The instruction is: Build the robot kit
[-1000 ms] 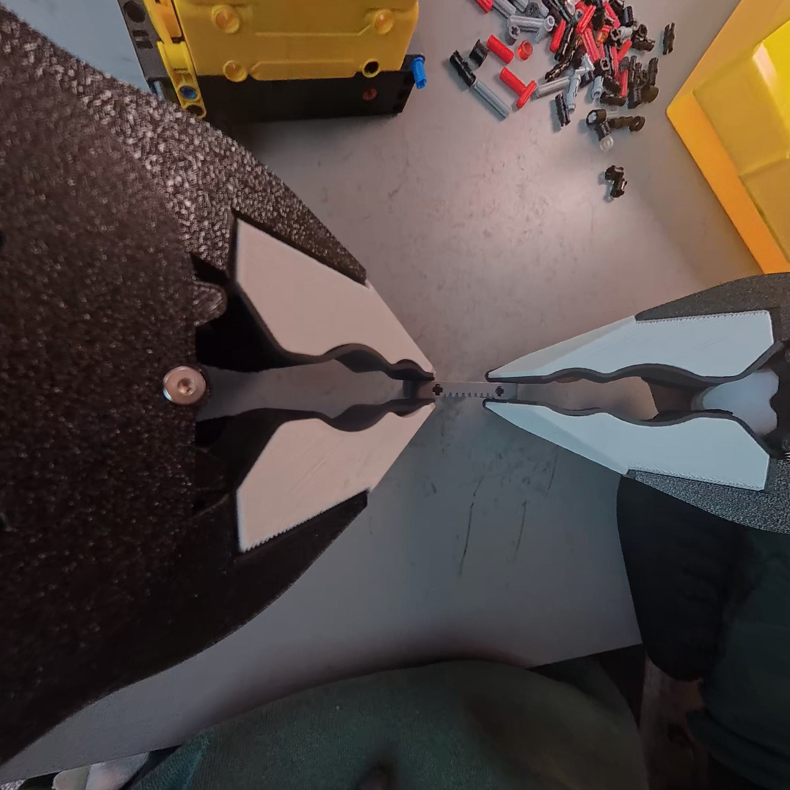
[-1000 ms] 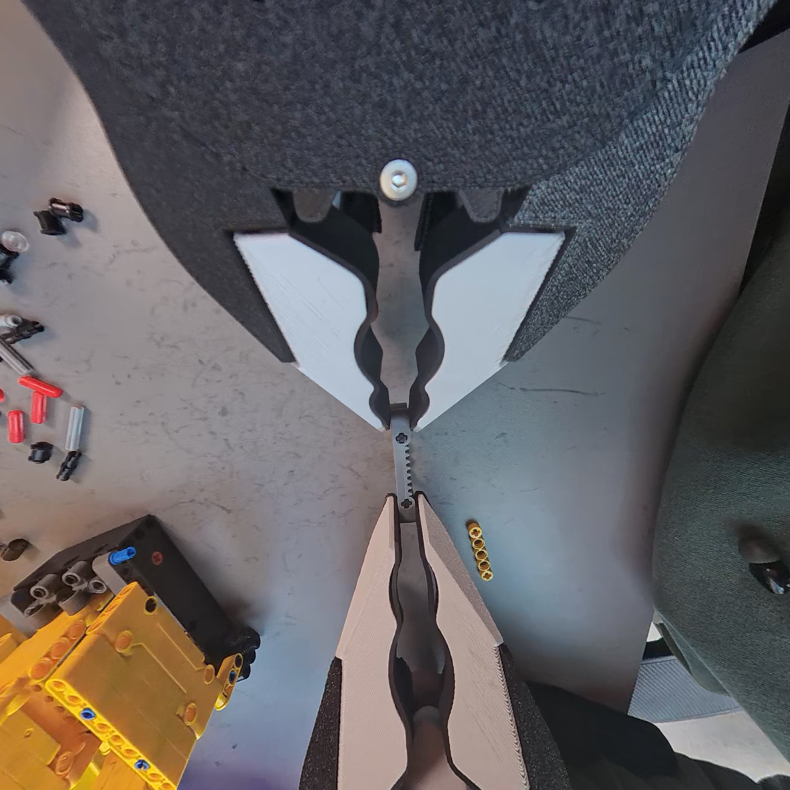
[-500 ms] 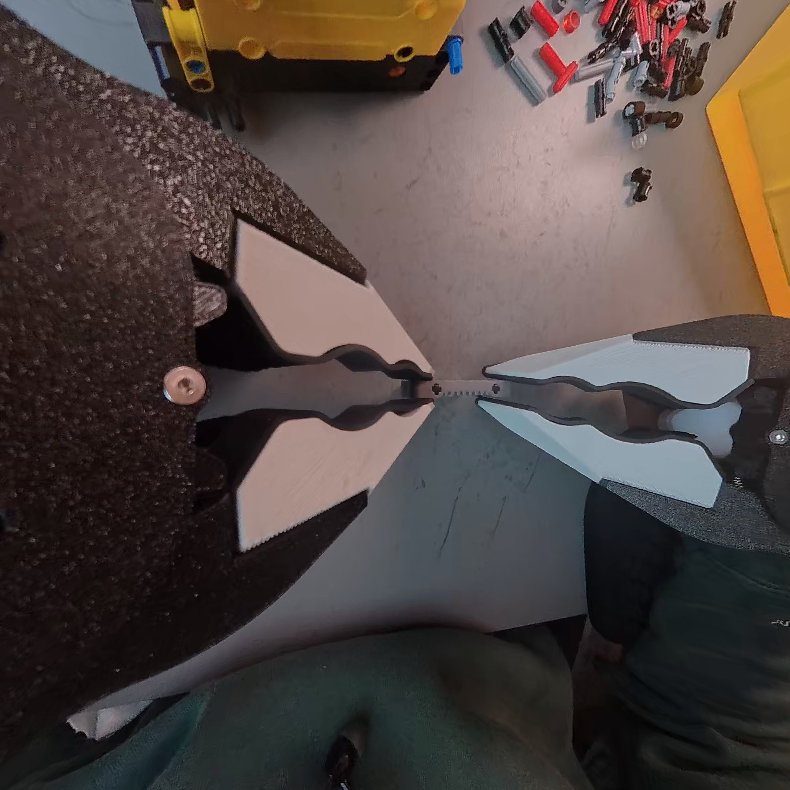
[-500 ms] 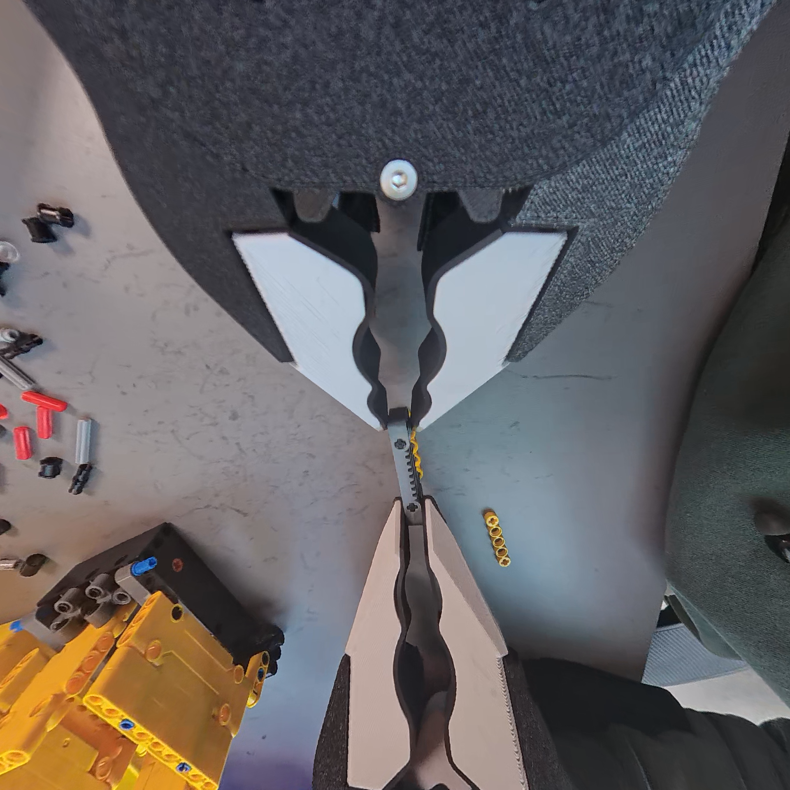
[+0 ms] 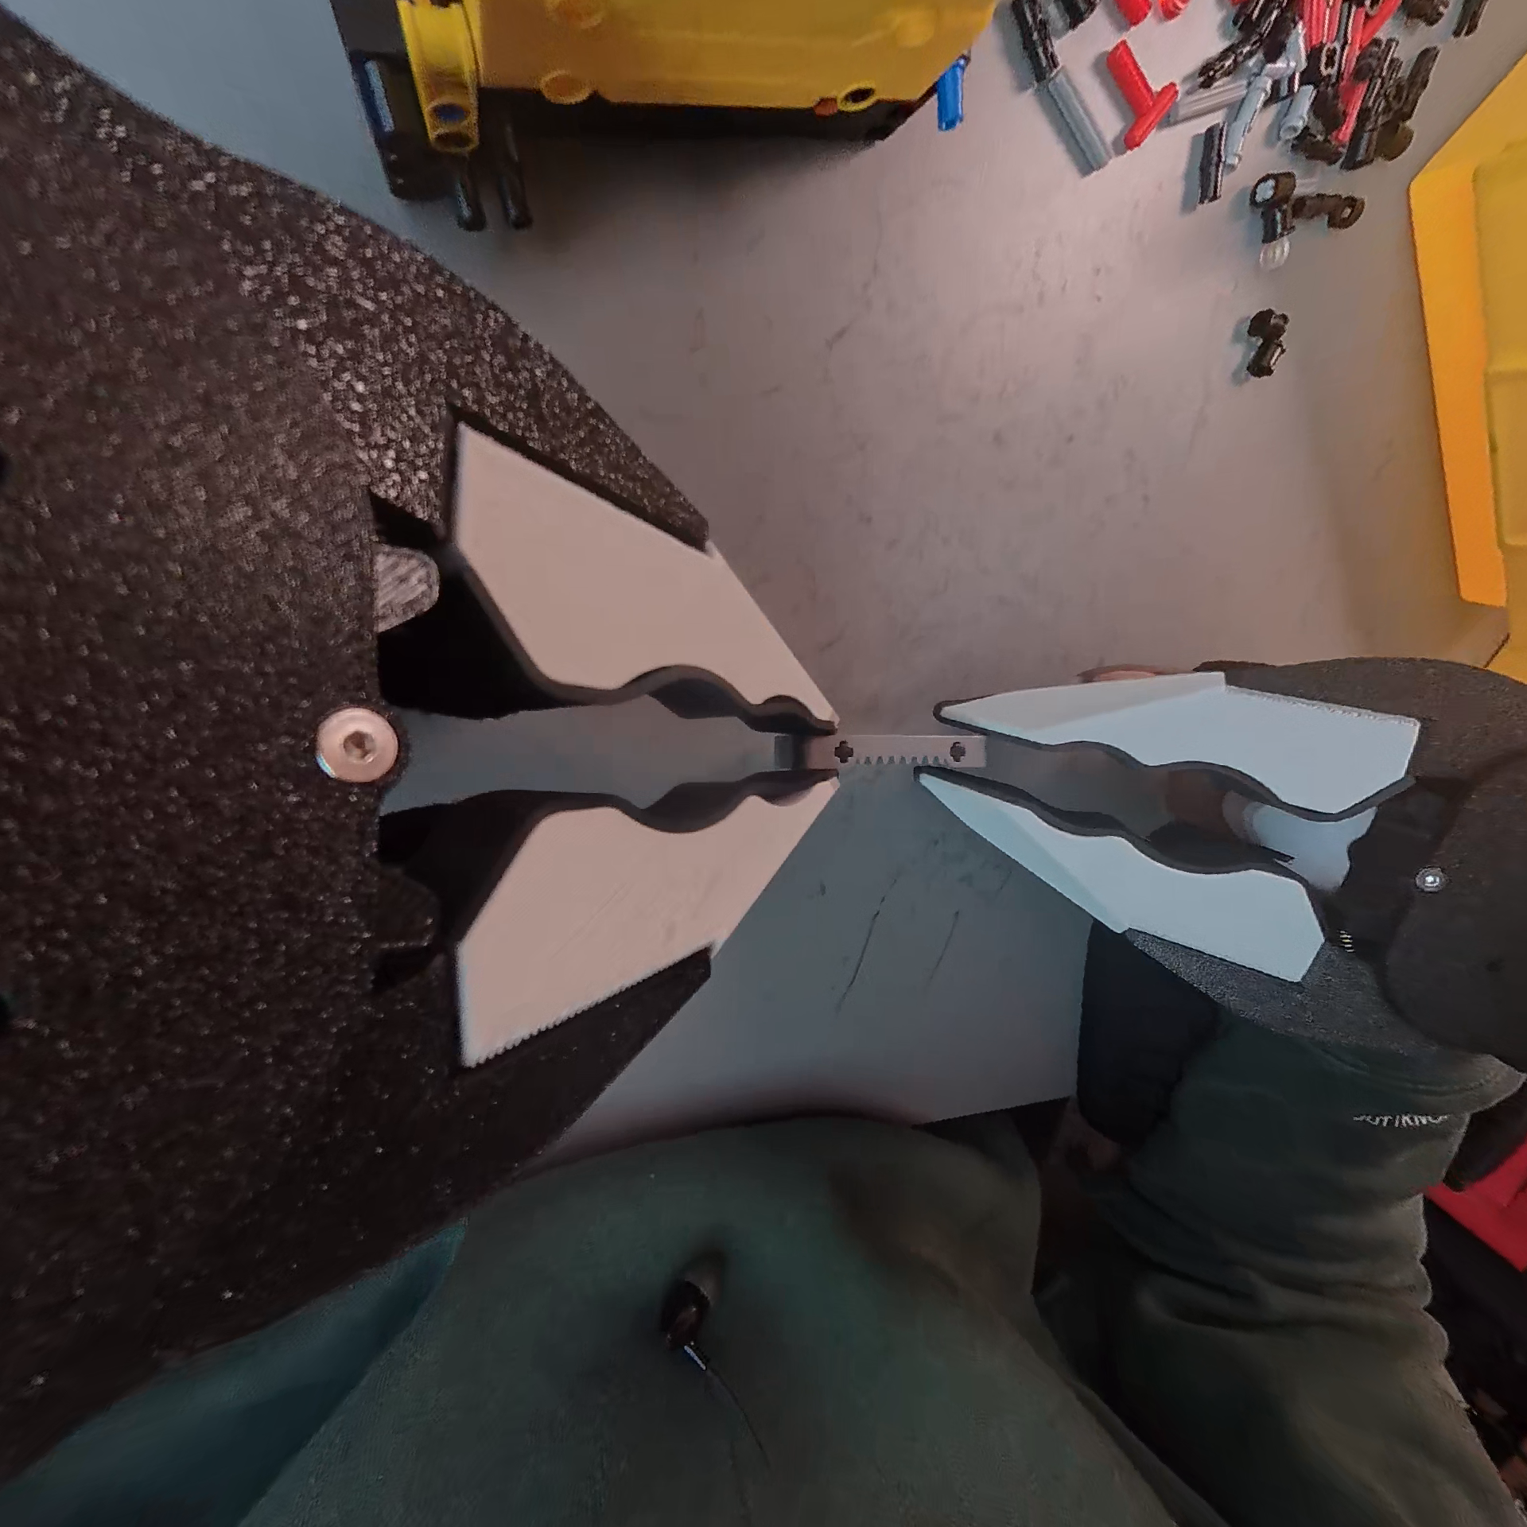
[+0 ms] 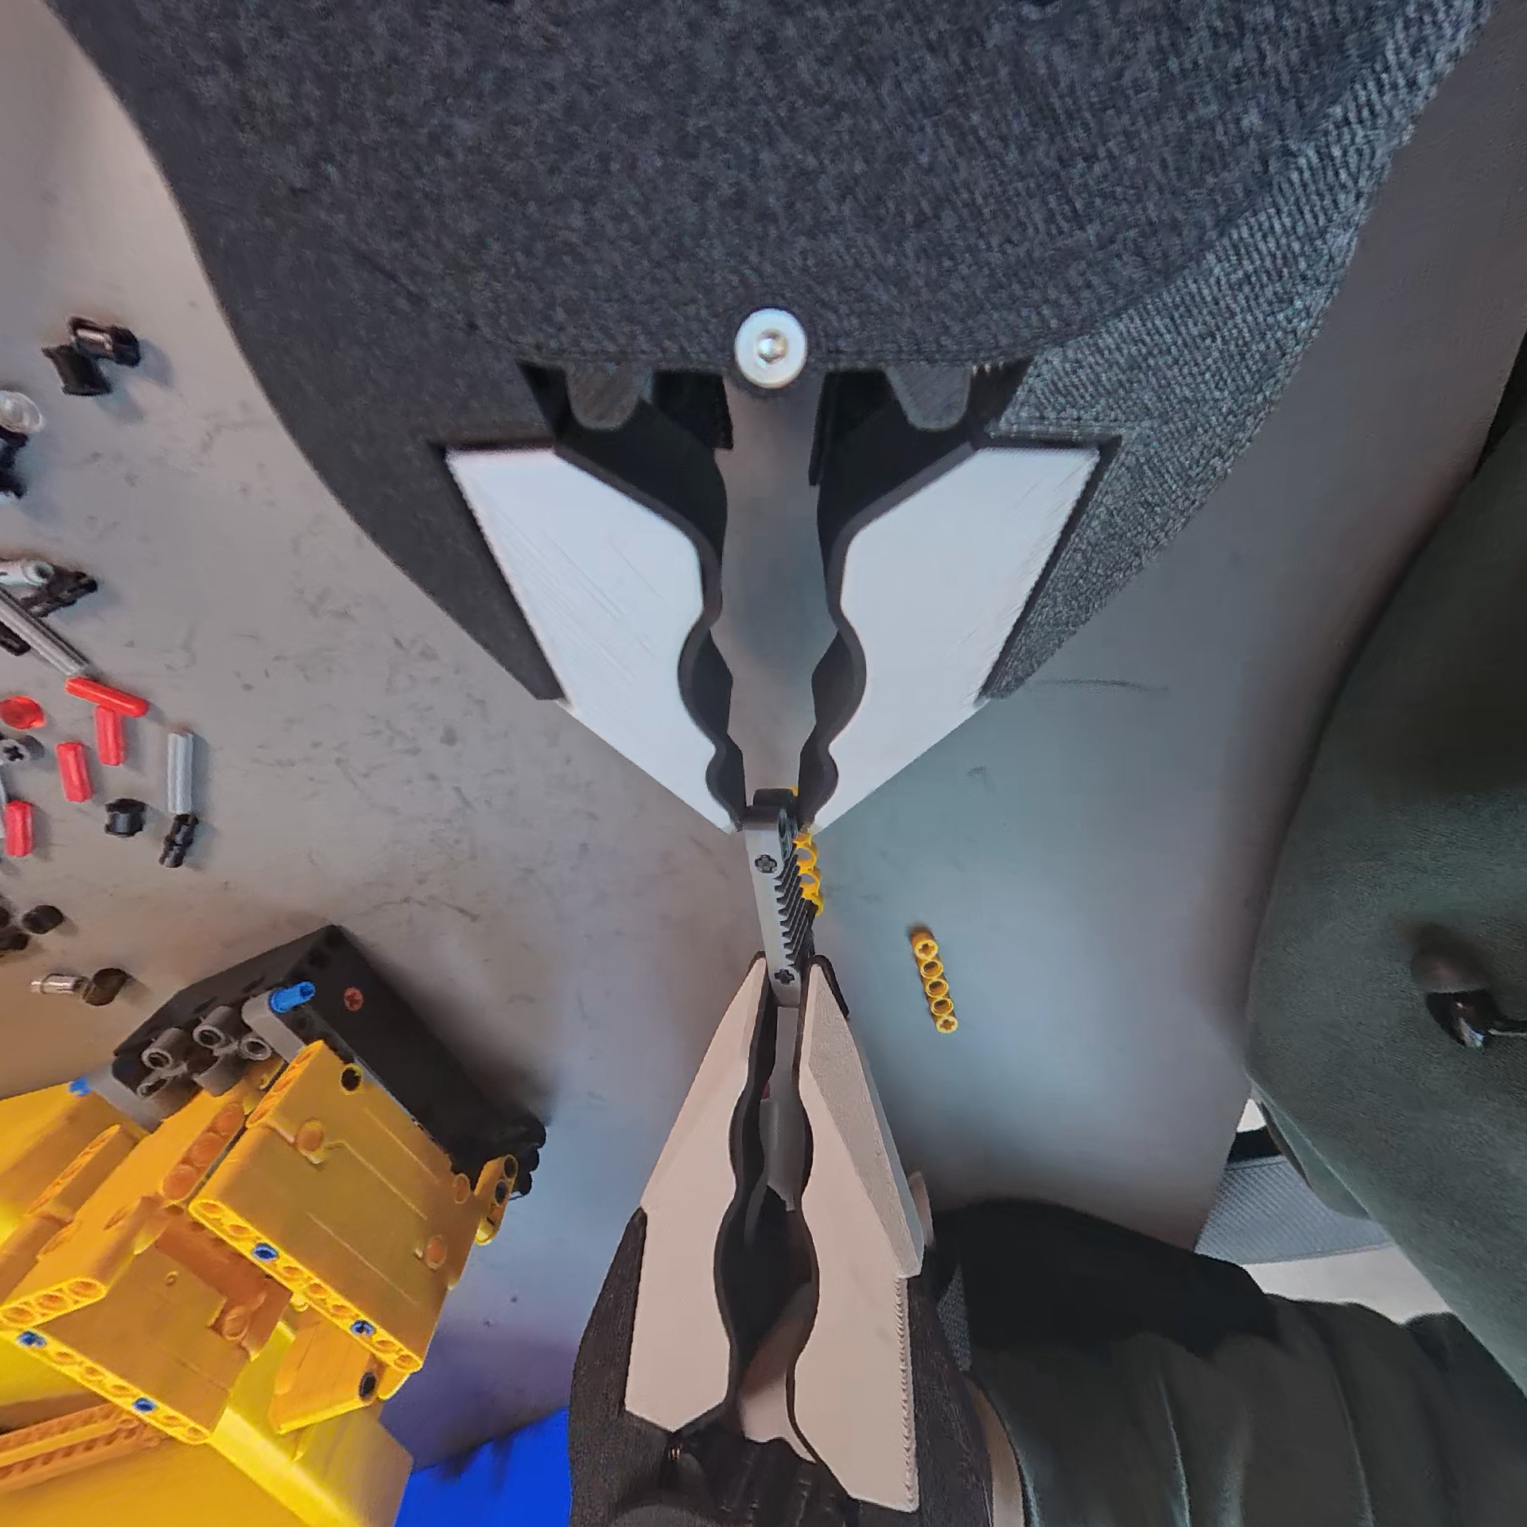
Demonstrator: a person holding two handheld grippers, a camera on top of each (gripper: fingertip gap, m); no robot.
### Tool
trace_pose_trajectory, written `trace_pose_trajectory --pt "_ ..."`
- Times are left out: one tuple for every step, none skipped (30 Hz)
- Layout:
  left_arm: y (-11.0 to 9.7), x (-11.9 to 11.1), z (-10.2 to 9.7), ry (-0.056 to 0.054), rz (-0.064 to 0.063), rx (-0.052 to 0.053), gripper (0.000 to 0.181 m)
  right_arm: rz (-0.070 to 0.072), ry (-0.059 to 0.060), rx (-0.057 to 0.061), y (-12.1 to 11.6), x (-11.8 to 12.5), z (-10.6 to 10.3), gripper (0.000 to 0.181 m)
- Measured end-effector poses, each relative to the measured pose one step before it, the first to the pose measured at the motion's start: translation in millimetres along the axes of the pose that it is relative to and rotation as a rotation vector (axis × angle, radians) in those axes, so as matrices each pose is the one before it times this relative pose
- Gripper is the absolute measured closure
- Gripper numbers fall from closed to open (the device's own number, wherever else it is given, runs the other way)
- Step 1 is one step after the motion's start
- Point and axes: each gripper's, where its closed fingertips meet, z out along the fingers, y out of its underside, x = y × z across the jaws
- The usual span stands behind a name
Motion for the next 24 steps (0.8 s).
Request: trace_pose_trajectory --pt "0.14 1.11 -1.21 0.0018 0.0039 0.0024 0.175 -0.0016 -0.0043 0.0118 -2.35 -1.38 1.19 0.169" --pt "0.12 0.96 -0.91 0.0009 0.0050 0.0021 0.175 -0.0023 -0.0024 0.0083 -2.08 -1.14 1.14 0.169" --pt "0.39 1.00 -0.76 0.0007 0.0060 0.0001 0.175 -0.0033 -0.0041 0.0037 -1.31 -1.28 1.18 0.169" --pt "0.77 0.79 -0.48 -0.0004 0.0066 -0.0020 0.175 -0.0033 -0.0062 -0.0035 -0.07 -1.45 1.04 0.170" --pt "0.79 0.26 -0.38 -0.0025 0.0062 -0.0027 0.175 -0.0024 -0.0007 -0.0030 0.33 -0.61 0.90 0.170" --pt "0.73 0.53 -0.24 0.0003 0.0043 -0.0029 0.175 0.0002 -0.0024 -0.0003 0.11 -0.61 0.63 0.170" --pt "0.37 0.57 -0.36 0.0015 0.0044 -0.0014 0.175 0.0021 -0.0047 -0.0004 0.12 -1.04 0.45 0.170" --pt "-0.30 -0.36 -0.75 -0.0046 0.0057 0.0017 0.175 -0.0024 0.0091 0.0001 -0.08 1.08 -0.06 0.170" --pt "-1.04 -1.34 -1.80 -0.0085 0.0056 0.0054 0.175 -0.0075 0.0181 -0.0036 0.14 2.43 -0.80 0.169" --pt "-1.78 -1.78 -3.35 -0.0102 0.0053 0.0094 0.175 -0.0120 0.0208 -0.0090 0.71 2.88 -1.84 0.166" --pt "-2.41 -3.69 -5.30 -0.0200 0.0052 0.0145 0.174 -0.0168 0.0294 -0.0109 0.77 4.03 -2.84 0.164" --pt "-2.97 -6.11 -7.18 -0.0321 0.0019 0.0193 0.174 -0.0192 0.0216 -0.0067 -0.12 2.35 -3.19 0.163" --pt "-3.79 -6.95 -8.44 -0.0335 -0.0030 0.0266 0.174 -0.0151 0.0038 -0.0029 -1.42 -1.13 -2.42 0.163" --pt "-5.44 -6.70 -9.25 -0.0290 -0.0069 0.0393 0.174 -0.0126 -0.0220 -0.0005 -2.79 -6.27 0.21 0.163" --pt "-6.93 -5.87 -9.08 -0.0239 -0.0087 0.0480 0.175 -0.0121 -0.0487 -0.0026 -3.43 -11.57 3.90 0.163" --pt "-7.00 -5.35 -7.77 -0.0211 -0.0073 0.0454 0.175 -0.0149 -0.0456 -0.0083 -3.62 -11.66 7.87 0.162" --pt "-6.28 -5.11 -6.13 -0.0228 -0.0014 0.0392 0.175 -0.0171 -0.0342 -0.0155 -3.23 -9.59 10.44 0.163" --pt "-5.01 -4.13 -4.24 -0.0200 0.0029 0.0320 0.174 -0.0099 -0.0222 -0.0245 -2.22 -6.66 11.74 0.163" --pt "-3.39 -2.78 -2.48 -0.0144 0.0039 0.0233 0.174 -0.0062 -0.0063 -0.0313 -0.90 -2.69 10.80 0.163" --pt "-1.66 -1.91 -1.13 -0.0135 0.0073 0.0152 0.175 -0.0062 0.0007 -0.0284 -0.75 -0.47 8.67 0.163" --pt "0.34 -0.92 -0.16 -0.0095 0.0100 0.0048 0.175 -0.0018 -0.0017 -0.0237 -0.63 0.37 6.25 0.163" --pt "1.57 -0.14 0.40 -0.0050 0.0103 -0.0033 0.175 0.0023 -0.0031 -0.0200 -0.44 0.98 4.67 0.163" --pt "1.73 0.13 0.75 -0.0032 0.0091 -0.0040 0.175 -0.0050 -0.0082 -0.0155 -0.50 -0.17 2.76 0.164" --pt "1.56 0.82 1.00 0.0038 0.0037 -0.0043 0.174 -0.0108 -0.0075 -0.0097 -1.02 -0.71 1.08 0.165"
